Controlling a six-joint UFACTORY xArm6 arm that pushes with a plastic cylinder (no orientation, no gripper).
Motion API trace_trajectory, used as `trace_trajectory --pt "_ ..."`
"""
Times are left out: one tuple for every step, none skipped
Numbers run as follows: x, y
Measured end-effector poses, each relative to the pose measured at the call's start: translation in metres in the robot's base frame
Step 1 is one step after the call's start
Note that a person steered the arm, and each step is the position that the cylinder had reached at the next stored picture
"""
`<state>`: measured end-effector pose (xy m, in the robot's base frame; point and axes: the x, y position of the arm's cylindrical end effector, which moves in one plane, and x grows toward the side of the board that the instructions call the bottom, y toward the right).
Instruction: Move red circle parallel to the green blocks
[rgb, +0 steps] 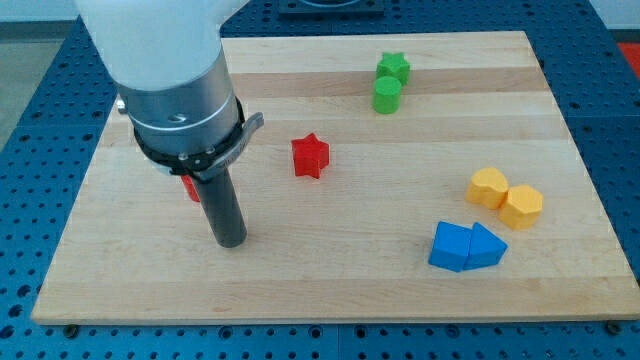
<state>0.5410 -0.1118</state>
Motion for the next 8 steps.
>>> trace_trajectory --pt "-0.011 -0.025" --pt "-0.011 -0.025" --pt "-0.024 -0.026" --pt "-0.073 -0.039" --pt "-0.139 -0.058" --pt "-0.211 -0.08" --pt "-0.244 -0.087" --pt "-0.213 -0.052"
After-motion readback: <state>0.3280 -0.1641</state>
